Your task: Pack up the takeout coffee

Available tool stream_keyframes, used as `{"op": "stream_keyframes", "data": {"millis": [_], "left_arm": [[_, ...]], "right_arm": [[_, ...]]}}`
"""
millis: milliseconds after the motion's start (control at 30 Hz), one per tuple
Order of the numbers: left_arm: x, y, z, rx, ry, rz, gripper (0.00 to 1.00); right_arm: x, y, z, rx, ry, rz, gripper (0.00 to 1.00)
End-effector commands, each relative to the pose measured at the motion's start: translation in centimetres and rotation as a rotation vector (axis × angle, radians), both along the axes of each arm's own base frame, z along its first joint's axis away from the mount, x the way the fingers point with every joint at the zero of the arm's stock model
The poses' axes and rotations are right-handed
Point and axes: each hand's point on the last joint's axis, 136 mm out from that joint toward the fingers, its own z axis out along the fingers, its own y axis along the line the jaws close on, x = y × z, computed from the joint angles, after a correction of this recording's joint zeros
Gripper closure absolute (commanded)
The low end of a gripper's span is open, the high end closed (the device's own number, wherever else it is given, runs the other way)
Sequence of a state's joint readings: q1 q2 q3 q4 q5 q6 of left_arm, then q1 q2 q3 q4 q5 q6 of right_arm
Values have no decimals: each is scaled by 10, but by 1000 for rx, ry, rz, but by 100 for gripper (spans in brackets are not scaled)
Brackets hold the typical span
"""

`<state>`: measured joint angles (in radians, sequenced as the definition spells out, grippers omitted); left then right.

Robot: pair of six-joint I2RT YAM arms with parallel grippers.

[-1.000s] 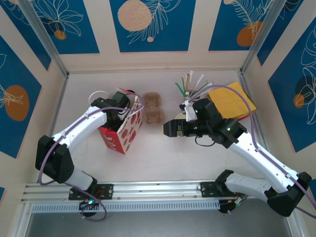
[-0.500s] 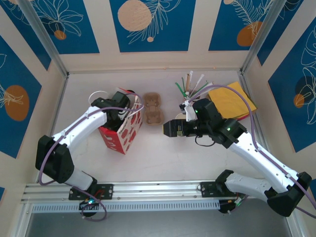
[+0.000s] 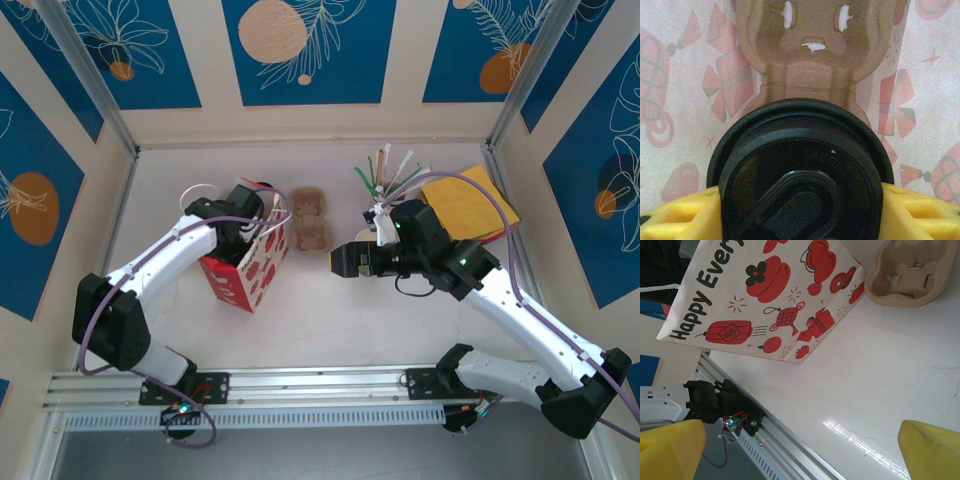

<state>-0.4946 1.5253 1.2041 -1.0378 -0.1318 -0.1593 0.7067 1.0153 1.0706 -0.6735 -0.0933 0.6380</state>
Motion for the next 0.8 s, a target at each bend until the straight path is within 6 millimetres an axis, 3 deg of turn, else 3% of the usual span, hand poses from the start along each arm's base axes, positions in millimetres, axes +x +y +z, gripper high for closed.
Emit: {"op": "stream_keyframes", "data": {"millis": [0,767], "left_arm": [[-23,18,-83,97,201,44,42],[-22,18,-77,91,188,46,42]], "right_arm": [[-2,-2,0,6,5,-2,1],[-2,-2,0,6,6,-1,1]]}}
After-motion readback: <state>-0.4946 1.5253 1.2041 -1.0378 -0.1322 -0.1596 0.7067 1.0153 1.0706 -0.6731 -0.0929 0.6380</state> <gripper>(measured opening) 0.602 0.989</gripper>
